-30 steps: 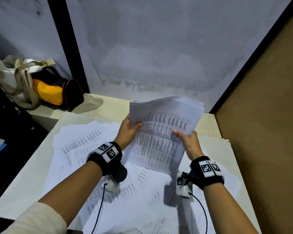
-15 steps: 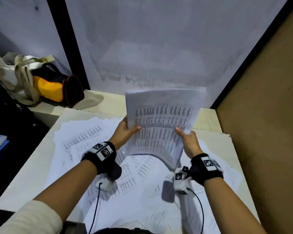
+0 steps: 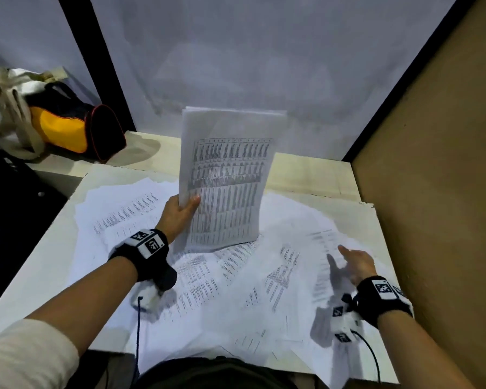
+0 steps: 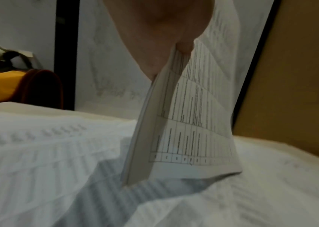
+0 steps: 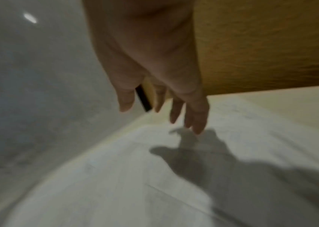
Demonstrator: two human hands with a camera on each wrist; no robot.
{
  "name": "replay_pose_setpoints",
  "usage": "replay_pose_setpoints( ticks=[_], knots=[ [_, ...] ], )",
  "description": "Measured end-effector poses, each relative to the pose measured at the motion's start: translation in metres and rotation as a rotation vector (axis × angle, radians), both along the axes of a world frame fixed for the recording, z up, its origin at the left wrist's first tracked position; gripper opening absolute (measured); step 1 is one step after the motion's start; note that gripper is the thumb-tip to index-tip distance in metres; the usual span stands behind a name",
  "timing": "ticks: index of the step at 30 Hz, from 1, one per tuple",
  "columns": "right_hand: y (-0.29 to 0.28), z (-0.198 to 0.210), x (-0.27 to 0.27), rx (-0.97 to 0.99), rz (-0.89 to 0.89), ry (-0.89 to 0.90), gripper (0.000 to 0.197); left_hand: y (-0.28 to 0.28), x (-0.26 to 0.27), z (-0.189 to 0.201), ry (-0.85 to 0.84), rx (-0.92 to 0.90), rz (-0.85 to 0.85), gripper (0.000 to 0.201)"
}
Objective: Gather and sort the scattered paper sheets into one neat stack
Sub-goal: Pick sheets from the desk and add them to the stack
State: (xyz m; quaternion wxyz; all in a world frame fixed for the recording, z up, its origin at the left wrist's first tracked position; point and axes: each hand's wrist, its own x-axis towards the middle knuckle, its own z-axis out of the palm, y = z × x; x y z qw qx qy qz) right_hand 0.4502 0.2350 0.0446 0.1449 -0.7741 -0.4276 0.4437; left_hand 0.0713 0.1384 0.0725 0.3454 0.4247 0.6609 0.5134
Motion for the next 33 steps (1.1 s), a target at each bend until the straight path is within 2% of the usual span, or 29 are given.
replay_pose_setpoints(
  ticks=[3,5,7,9,12,14,16,18,21,26,29,33],
  knots=[
    [-0.030,-0.031,0.025,-0.200,-0.249,-0.252,0.088,-0.003,-0.005,-0.008,0.023,-0.012,0.041,0.021],
    [-0.049,-0.032,0.022,-0.219,-0.324,-0.373,0.098,-0.003,-0.005,-0.009,0.010,-0.022,0.051,0.020],
    [-0.052,-0.031,0.019,-0.199,-0.393,-0.328,0.099,-0.001,-0.003,-0.006,0.005,-0.024,0.044,0.019],
    [-0.043,-0.037,0.019,-0.176,-0.437,-0.211,0.095,0.001,-0.001,-0.004,0.039,-0.015,0.040,0.019],
    [-0.041,-0.039,0.015,-0.083,-0.410,0.098,0.064,0.001,0.002,-0.003,0.046,0.000,0.040,0.016],
    [-0.042,-0.045,0.015,-0.017,-0.407,0.218,0.068,0.000,0.002,-0.004,0.043,-0.010,0.031,0.018],
    [-0.045,-0.041,0.013,0.024,-0.440,0.230,0.078,-0.002,0.001,-0.005,0.048,-0.022,0.032,0.026],
    [-0.049,-0.038,0.019,0.030,-0.552,0.147,0.084,-0.005,-0.001,-0.007,0.046,-0.034,0.027,0.031],
    [-0.066,-0.040,0.033,-0.022,-0.691,0.123,0.080,-0.008,-0.003,-0.011,0.032,-0.046,0.025,0.033],
    [-0.081,-0.047,0.016,-0.114,-0.509,0.277,0.059,-0.008,0.001,-0.016,0.010,-0.052,0.025,0.034],
    [-0.075,-0.045,0.004,-0.034,-0.482,0.193,0.060,-0.010,0.007,-0.011,0.005,-0.048,0.003,0.030],
    [-0.061,-0.006,-0.003,0.211,-0.387,-0.045,0.041,-0.014,0.008,-0.005,-0.010,-0.027,-0.026,0.026]
  ],
)
